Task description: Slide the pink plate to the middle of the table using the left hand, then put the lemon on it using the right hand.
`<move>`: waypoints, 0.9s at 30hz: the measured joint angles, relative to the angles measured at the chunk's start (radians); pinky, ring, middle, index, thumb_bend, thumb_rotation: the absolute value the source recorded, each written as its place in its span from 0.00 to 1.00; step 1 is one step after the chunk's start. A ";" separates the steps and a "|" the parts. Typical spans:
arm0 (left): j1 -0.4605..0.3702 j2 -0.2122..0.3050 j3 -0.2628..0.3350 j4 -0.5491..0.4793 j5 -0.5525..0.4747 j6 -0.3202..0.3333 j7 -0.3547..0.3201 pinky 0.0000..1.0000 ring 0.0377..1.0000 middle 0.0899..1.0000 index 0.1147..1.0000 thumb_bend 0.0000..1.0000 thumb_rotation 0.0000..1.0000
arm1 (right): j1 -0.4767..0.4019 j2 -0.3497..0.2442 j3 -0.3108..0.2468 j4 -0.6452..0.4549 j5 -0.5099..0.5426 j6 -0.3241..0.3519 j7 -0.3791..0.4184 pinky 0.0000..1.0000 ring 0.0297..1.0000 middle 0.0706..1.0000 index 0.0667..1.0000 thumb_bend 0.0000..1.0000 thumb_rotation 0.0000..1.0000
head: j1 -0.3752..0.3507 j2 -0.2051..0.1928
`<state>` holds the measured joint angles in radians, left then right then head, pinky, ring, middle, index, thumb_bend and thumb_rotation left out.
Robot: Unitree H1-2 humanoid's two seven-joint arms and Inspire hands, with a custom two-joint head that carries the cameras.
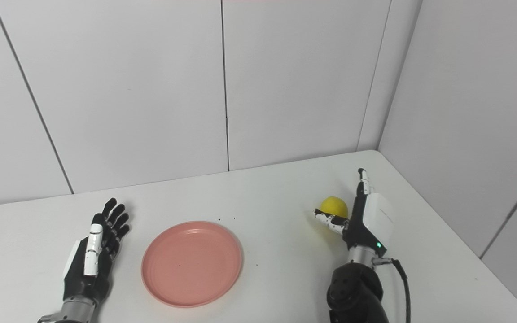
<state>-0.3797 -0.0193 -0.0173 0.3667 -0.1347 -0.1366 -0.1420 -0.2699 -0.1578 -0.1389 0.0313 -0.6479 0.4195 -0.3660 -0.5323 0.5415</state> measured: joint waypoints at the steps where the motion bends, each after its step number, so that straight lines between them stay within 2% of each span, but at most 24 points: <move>1: 0.000 0.000 0.000 0.000 0.000 0.000 0.000 0.96 0.96 0.96 0.95 0.62 1.00 | 0.000 -0.001 0.005 0.003 0.002 0.005 0.005 0.71 0.83 0.88 0.89 0.77 0.20 | 0.000 0.000; 13: -0.003 0.003 0.000 0.004 0.000 0.001 -0.005 0.96 0.96 0.96 0.95 0.62 1.00 | -0.026 -0.017 0.037 0.043 0.015 0.030 0.037 0.71 0.82 0.86 0.87 0.74 0.20 | 0.000 0.003; 17: -0.003 0.003 0.000 0.004 0.000 0.001 -0.008 0.96 0.96 0.96 0.95 0.61 1.00 | -0.028 -0.018 0.050 0.062 0.014 0.038 0.050 0.68 0.80 0.85 0.85 0.71 0.17 | 0.000 0.005; 22: -0.003 0.003 0.001 0.005 0.000 0.001 -0.009 0.96 0.96 0.96 0.95 0.61 1.00 | -0.030 -0.024 0.053 0.066 0.012 0.041 0.049 0.56 0.70 0.82 0.84 0.66 0.11 | 0.000 0.005; 23: -0.003 0.003 0.001 0.005 0.000 0.001 -0.009 0.96 0.96 0.96 0.95 0.61 1.00 | -0.032 -0.027 0.051 0.066 0.014 0.041 0.049 0.29 0.38 0.59 0.80 0.60 0.04 | 0.003 0.009; 24: -0.003 0.003 0.002 0.005 -0.001 0.001 -0.009 0.96 0.96 0.96 0.95 0.61 1.00 | -0.034 -0.026 0.043 0.067 0.023 0.041 0.047 0.19 0.25 0.51 0.78 0.58 0.02 | 0.002 0.009; 25: -0.003 0.003 0.002 0.004 -0.003 0.001 -0.009 0.96 0.96 0.96 0.95 0.61 1.00 | -0.036 -0.024 0.033 0.067 0.038 0.041 0.042 0.14 0.21 0.46 0.74 0.56 0.01 | 0.002 0.009; 26: -0.003 0.003 0.003 0.004 -0.005 0.001 -0.009 0.96 0.96 0.96 0.95 0.61 1.00 | -0.039 -0.022 0.022 0.068 0.050 0.041 0.038 0.14 0.21 0.45 0.74 0.56 0.01 | 0.002 0.009; 27: -0.003 0.003 0.003 0.004 -0.005 0.001 -0.009 0.96 0.96 0.96 0.95 0.61 1.00 | -0.041 -0.021 0.015 0.069 0.057 0.041 0.037 0.17 0.34 0.45 0.71 0.54 0.00 | 0.003 0.011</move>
<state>-0.3829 -0.0162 -0.0142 0.3709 -0.1397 -0.1360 -0.1513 -0.3110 -0.1789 -0.1236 0.1008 -0.5909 0.4609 -0.3288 -0.5292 0.5522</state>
